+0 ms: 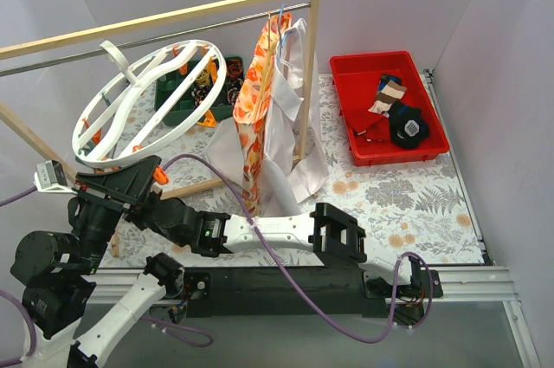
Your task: Remove the socks clipped to the hanger
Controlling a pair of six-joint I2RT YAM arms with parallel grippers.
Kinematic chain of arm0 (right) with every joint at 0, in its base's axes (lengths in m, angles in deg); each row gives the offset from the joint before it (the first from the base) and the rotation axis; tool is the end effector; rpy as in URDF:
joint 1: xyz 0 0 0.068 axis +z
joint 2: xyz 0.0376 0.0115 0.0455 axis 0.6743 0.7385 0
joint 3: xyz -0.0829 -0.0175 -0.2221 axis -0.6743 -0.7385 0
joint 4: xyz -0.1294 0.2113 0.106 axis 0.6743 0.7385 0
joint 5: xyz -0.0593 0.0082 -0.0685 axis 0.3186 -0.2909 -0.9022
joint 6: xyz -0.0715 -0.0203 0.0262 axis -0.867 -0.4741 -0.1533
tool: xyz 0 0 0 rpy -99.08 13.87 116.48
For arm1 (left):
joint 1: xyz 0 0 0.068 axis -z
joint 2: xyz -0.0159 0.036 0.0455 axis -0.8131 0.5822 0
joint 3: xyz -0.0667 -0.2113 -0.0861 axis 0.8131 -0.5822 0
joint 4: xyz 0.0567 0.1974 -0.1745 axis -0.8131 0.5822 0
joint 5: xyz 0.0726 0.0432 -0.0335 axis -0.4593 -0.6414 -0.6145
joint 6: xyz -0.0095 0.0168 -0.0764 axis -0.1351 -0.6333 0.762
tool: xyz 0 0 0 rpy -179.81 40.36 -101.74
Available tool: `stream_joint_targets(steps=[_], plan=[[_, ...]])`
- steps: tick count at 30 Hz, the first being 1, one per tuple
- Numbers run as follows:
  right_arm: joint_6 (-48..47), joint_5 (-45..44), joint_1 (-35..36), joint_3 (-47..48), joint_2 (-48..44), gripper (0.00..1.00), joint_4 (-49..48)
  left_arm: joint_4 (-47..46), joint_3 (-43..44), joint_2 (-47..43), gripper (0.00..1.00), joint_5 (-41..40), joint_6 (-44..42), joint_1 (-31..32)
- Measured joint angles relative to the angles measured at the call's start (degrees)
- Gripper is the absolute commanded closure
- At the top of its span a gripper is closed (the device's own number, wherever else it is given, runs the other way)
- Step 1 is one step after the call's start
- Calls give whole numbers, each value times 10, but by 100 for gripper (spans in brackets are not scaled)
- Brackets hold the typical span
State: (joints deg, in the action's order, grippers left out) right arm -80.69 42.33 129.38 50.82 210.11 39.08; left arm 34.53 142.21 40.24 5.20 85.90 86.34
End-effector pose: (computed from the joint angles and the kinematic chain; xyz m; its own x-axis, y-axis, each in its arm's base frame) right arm 0.0605 0.5652 0.2827 0.0177 0.1186 -0.9928 -0.8671 0.4962 0.0438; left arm 0.0653 -0.0271 0.4465 -0.4261 -0.8585 0.2853 0.1217 -0.3669 -0.9223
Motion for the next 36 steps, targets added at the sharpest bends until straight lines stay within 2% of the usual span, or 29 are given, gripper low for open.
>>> stream_joint_targets(steps=[2, 4, 10, 11, 13, 14, 15, 17, 18, 22, 28, 34, 36], plan=[[-4, 4, 0, 0, 0, 99, -12, 0, -5, -4, 99, 0, 2, 0], [-8, 14, 0, -10, -1, 99, -30, 1, -5, -5, 97, 0, 3, 0], [-12, 37, 0, -98, -24, 97, -51, 8, -5, -6, 100, -3, -3, 0], [-12, 39, 0, -110, -28, 80, -53, 10, -5, -7, 100, -4, -3, 0], [-13, 45, 0, -129, -32, 61, -64, 11, -5, -9, 100, -5, -3, 0], [-14, 46, 0, -132, -32, 38, -65, 11, -5, -11, 100, -6, -3, 0], [-14, 47, 0, -132, -32, 25, -66, 11, -5, -12, 100, -7, -3, 0], [-17, 50, 0, -132, -32, 9, -76, 11, -5, -13, 100, -7, -3, 0], [-20, 52, 0, -130, -32, 7, -79, 11, -5, -13, 100, -7, -3, 0], [-26, 56, 0, -103, -25, 7, -82, 11, -3, -13, 100, -7, -3, 0], [-43, 45, 0, -13, 16, 9, -96, 10, 2, -12, 100, -5, -3, 0], [-68, 4, 0, 73, 80, 25, -110, 8, 2, -3, 100, 3, -3, 0], [-77, -13, 0, 85, 96, 35, -111, 8, 2, 0, 100, 6, -3, 0]])
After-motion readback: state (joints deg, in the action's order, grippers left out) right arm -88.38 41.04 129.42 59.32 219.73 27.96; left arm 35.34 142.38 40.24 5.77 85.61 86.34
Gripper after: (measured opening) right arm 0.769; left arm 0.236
